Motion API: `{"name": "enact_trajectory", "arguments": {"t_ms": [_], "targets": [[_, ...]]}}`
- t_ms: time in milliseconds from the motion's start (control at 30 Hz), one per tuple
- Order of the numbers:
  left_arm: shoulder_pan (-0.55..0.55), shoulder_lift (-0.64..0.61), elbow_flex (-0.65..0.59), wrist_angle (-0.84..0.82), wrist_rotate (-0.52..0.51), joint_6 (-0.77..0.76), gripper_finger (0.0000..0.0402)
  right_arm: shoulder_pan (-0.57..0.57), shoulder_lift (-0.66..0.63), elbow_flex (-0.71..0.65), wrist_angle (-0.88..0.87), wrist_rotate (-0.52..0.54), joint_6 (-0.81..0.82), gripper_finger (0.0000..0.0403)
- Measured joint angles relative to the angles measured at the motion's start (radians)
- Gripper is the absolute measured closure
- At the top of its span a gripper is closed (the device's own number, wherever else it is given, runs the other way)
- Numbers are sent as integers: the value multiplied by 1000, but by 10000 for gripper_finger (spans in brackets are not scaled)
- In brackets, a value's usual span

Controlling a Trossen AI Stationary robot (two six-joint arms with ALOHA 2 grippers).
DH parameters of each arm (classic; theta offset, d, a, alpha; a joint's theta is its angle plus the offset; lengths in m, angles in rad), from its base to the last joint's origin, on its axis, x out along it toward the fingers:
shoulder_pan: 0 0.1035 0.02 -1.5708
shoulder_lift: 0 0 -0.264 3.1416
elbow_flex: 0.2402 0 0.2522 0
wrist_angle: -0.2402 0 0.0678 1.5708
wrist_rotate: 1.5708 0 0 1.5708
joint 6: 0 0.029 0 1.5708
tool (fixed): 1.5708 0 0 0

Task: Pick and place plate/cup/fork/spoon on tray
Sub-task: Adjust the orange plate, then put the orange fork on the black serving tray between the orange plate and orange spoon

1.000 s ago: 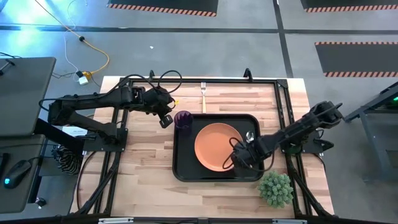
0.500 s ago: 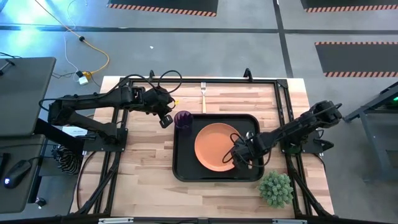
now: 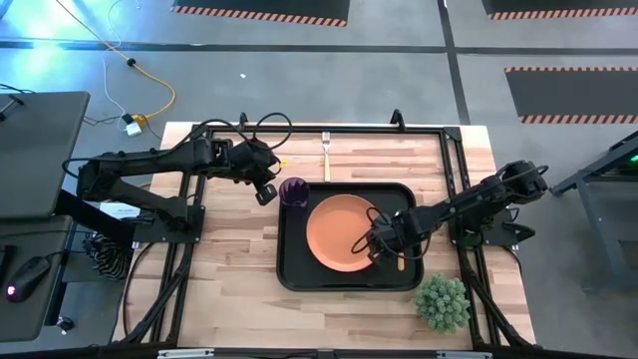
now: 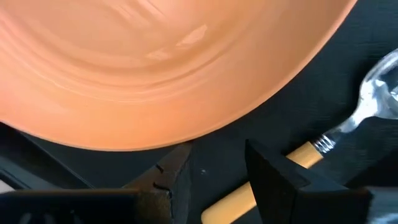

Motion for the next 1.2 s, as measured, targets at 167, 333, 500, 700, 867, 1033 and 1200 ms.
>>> {"name": "enact_trajectory", "arguments": {"t_ms": [167,333,500,700,867,1033,1200], "targets": [[0,0,0,0,0,11,378,-7,0,0,13,-5,-11,268],[0,0,0,0,0,10,378,-13,0,0,13,-29,-7,268],[0,0,0,-1,0,10,378,-13,-8,9,-6,-69,54,268],[4,0,0,1,0,19,378,-14,-55,78,-107,-26,108,268],[34,0,1,8,-1,25,378,-47,-74,166,-249,66,125,268],[63,0,1,11,0,56,378,-113,-74,245,-306,155,102,268],[79,-1,1,11,0,95,378,-201,-74,303,-301,190,39,268]]}}
